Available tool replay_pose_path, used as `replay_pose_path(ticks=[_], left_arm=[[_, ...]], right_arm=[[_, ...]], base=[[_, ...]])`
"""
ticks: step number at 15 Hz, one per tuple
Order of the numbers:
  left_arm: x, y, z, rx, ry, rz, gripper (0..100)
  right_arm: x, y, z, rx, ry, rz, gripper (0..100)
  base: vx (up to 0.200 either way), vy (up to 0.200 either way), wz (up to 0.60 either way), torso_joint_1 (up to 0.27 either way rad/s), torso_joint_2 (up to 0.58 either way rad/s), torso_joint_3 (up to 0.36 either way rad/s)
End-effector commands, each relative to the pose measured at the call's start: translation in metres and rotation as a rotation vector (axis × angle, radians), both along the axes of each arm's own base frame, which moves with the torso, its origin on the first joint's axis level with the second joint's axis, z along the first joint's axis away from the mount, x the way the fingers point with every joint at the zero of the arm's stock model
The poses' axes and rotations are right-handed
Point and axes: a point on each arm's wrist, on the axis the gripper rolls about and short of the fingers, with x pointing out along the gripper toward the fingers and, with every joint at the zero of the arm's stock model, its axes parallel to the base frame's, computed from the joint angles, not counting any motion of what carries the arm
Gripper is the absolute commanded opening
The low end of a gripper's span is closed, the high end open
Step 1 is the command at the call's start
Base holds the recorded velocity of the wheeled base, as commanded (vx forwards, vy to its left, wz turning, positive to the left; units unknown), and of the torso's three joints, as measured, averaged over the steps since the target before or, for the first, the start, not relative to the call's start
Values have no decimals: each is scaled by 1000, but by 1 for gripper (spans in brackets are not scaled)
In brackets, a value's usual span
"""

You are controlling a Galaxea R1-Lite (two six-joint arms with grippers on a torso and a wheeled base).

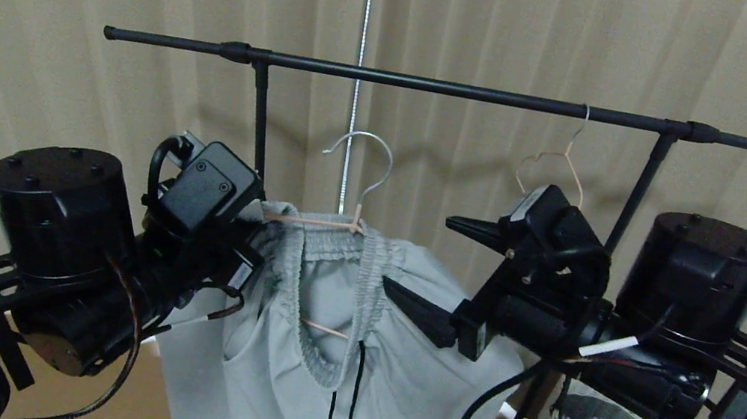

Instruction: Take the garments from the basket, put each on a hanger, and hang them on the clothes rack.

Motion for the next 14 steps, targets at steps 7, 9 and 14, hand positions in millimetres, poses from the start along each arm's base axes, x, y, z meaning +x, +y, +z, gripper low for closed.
replay_pose_path(ticks=[7, 9, 14], left_arm=[[-11, -10, -1, 14, -42, -107, 0], [-11, -10, -1, 13, -43, -117, 0], [-11, -11, 2, -1, -62, -128, 0]], right_arm=[[18, 13, -17, -58, 44, -16, 100], [18, 13, -18, -60, 46, -15, 0], [18, 12, -18, -62, 49, -16, 0]], base=[[0, 0, 0, 0, 0, 0], [0, 0, 0, 0, 0, 0], [0, 0, 0, 0, 0, 0]])
